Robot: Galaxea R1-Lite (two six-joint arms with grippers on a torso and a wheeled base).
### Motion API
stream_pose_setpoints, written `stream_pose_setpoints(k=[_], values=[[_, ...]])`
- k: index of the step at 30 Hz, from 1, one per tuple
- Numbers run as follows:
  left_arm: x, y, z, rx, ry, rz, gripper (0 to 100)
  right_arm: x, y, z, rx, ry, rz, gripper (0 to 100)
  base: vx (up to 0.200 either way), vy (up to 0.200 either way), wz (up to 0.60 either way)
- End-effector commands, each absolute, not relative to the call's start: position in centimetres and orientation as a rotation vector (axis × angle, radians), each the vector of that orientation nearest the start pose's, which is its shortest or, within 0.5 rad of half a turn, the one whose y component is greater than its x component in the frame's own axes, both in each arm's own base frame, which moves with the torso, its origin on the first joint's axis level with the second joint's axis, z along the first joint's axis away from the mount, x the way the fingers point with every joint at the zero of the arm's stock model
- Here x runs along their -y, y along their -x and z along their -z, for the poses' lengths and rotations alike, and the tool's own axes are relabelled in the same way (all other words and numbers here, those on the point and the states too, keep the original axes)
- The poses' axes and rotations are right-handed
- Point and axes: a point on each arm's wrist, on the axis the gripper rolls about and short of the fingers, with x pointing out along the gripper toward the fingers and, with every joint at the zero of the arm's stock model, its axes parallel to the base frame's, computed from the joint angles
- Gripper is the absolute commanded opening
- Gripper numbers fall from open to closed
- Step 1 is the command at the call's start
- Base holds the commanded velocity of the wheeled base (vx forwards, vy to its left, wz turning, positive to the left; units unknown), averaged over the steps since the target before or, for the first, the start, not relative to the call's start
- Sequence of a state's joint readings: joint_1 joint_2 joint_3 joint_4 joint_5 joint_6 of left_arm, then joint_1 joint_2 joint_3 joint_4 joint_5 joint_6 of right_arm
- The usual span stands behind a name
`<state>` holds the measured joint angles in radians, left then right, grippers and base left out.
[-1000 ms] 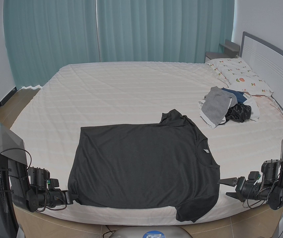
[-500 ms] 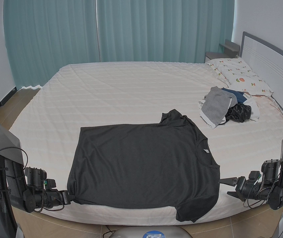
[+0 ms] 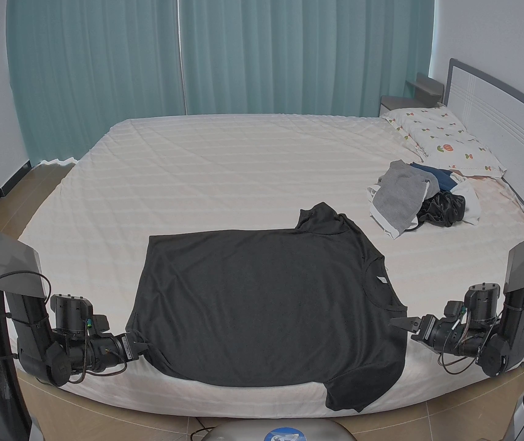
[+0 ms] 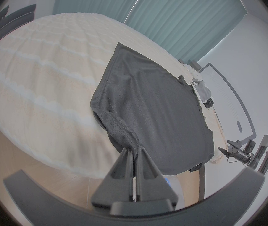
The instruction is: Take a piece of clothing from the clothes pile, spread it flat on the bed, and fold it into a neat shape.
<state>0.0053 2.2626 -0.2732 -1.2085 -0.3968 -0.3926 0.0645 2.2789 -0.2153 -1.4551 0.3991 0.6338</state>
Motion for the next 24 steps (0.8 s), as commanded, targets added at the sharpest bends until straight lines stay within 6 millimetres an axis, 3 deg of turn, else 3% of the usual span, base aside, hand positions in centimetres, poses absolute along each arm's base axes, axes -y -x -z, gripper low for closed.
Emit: stream_pose_setpoints(k=[1, 4, 10, 14, 21, 22, 24], values=[[0.6, -25.8, 2.9, -0.844, 0.562, 0.197, 0, -1.7, -29.1, 2.4, -0.673, -0.629, -0.250, 100, 0.000, 0.000, 0.00], [0.6, -25.2, 2.7, -0.857, 0.586, 0.209, 0, -1.5, -29.9, 2.5, -0.763, -0.622, -0.204, 100, 0.000, 0.000, 0.00], [0.2, -25.1, 2.6, -0.869, 0.638, 0.295, 0, -1.4, -29.0, 2.2, -0.786, -0.608, -0.164, 100, 0.000, 0.000, 0.00], [-0.1, -25.6, 3.1, -0.868, 0.643, 0.291, 0, -2.4, -28.0, 3.3, -0.849, -0.598, -0.180, 100, 0.000, 0.000, 0.00], [-0.1, -25.7, 3.1, -0.862, 0.643, 0.295, 0, -3.3, -29.2, 4.0, -0.833, -0.577, -0.215, 100, 0.000, 0.000, 0.00], [-0.1, -25.7, 3.1, -0.862, 0.643, 0.295, 0, -3.4, -29.4, 4.0, -0.833, -0.576, -0.216, 0, 0.000, 0.000, 0.00], [-0.1, -25.7, 3.1, -0.862, 0.643, 0.295, 0, -3.4, -29.7, 4.0, -0.826, -0.576, -0.218, 0, 0.000, 0.000, 0.00]])
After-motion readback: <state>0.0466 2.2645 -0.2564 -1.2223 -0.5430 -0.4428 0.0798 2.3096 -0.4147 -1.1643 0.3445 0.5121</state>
